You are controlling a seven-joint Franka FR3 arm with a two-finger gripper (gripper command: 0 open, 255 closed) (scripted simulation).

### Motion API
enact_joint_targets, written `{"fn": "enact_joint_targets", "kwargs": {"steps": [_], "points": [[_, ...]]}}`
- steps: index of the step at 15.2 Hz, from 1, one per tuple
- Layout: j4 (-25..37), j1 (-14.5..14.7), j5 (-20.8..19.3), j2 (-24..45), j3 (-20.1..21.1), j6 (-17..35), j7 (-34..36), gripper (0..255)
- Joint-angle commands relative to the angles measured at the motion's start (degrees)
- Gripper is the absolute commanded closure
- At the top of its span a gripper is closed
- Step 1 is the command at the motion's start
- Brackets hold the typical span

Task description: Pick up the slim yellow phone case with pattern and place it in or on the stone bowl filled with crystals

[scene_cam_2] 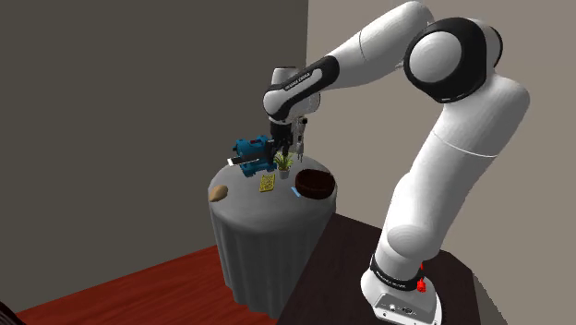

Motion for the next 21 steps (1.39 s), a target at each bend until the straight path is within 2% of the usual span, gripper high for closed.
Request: {"fn": "enact_joint_targets", "kwargs": {"steps": [1,7,14,21], "points": [[1.63,-0.08,1.78,4.25,-1.08,2.40,-2.67,0],[9.72,-1.93,9.25,18.00,-2.44,6.69,-11.42,0],[22.71,-7.19,16.79,33.93,-0.48,8.20,-19.32,0],[24.01,-8.34,18.95,38.47,1.00,11.22,-20.84,0]]}}
